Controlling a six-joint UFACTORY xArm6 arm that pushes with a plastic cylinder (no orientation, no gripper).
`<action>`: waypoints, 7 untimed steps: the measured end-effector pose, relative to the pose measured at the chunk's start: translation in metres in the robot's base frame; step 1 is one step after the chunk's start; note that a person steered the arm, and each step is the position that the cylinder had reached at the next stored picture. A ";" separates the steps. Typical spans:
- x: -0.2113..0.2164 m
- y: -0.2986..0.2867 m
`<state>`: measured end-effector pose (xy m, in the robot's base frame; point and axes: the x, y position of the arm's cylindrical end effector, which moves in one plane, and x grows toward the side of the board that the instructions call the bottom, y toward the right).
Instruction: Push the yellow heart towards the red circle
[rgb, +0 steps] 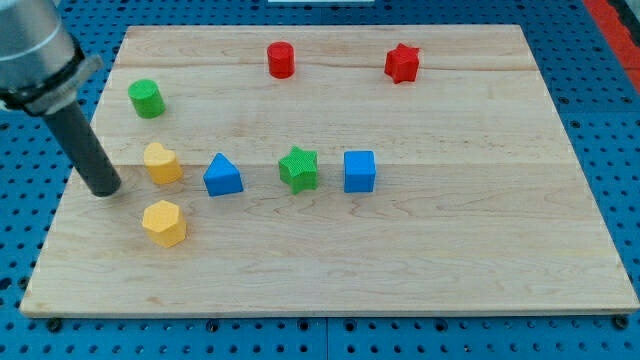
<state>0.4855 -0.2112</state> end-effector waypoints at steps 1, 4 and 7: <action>-0.024 0.082; -0.009 0.040; -0.016 0.013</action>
<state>0.4694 -0.1978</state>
